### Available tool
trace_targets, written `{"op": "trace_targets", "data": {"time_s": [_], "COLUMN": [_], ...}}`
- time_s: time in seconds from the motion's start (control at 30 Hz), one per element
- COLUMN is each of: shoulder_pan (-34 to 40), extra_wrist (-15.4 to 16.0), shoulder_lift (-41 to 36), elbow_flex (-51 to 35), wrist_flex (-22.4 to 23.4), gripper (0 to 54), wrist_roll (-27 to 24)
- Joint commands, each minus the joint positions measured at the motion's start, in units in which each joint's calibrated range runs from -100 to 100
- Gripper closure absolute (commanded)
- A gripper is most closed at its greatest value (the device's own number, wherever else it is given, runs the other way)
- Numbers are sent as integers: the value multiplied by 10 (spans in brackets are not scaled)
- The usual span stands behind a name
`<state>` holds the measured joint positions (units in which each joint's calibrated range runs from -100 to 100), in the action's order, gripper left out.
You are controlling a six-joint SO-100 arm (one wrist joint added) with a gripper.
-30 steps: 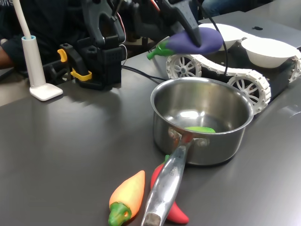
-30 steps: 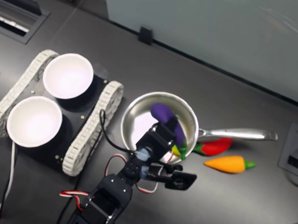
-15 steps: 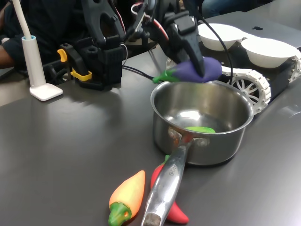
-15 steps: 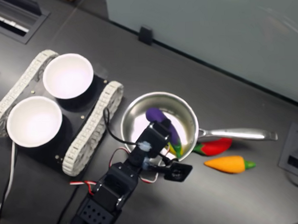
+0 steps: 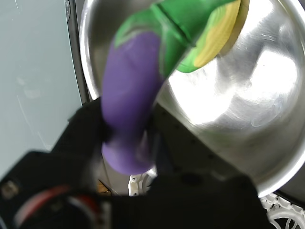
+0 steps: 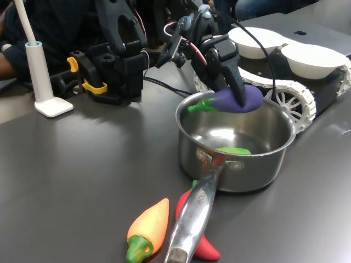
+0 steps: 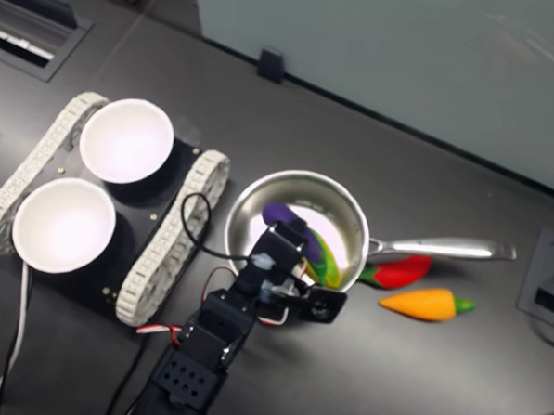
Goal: Pick up the brinjal and place them in the pan
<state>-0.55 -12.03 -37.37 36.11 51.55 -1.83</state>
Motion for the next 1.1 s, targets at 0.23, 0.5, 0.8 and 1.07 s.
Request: {"op": "trace_targets", "data": {"time_s": [0.23,0.5,0.8,1.07], "shoulder_pan": [14,31,36,53], "extra_wrist": [-16,-23,-30,-28], "shoulder_lift": [-12,-29,-45,-60], "elbow_flex": [19,33,18,33], "wrist_flex": [-65,-56,-14,-1], "gripper": [534,415,192,67], "wrist_roll": [10,16,-17,-18]}}
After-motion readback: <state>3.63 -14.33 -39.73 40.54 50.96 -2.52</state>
